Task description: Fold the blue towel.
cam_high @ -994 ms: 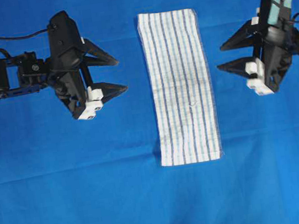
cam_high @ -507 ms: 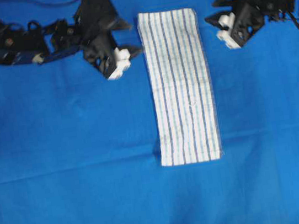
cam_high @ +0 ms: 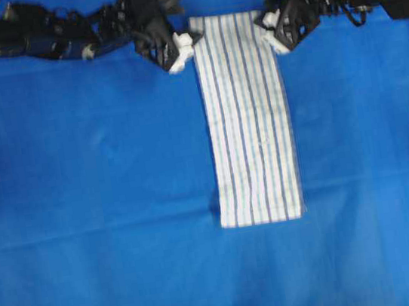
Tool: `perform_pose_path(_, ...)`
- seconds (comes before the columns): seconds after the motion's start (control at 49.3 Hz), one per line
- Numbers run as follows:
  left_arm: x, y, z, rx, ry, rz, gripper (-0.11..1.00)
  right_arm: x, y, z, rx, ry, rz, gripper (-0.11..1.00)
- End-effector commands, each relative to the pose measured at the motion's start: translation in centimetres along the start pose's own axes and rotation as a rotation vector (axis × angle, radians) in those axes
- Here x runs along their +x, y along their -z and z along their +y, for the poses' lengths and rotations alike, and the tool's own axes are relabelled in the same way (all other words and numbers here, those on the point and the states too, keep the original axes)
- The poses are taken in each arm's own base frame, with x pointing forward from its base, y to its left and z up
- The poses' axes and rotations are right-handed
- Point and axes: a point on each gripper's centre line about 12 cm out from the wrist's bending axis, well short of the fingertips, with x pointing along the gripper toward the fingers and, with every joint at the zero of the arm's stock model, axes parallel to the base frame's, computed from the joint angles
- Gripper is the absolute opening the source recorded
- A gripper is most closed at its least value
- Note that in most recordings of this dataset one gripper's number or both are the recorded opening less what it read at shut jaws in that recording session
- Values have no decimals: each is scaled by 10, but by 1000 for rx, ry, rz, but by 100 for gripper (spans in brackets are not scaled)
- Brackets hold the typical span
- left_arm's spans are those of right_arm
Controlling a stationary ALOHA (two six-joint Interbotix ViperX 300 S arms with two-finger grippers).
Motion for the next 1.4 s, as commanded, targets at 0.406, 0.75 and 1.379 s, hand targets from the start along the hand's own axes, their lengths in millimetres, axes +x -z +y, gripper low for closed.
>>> perform_pose_path(0.406, 16, 3, 5, -1, -9, 7, 59, 14, 0, -10, 13, 11, 10, 57)
perform_pose_path(0.75, 17, 2, 4, 1, -6, 3, 3, 13, -2, -6, 3, -16, -20, 7)
perform_pose_path(1.379, -21, -64, 1, 45, -3, -153, 3, -39, -29, -11, 19, 30, -120, 7)
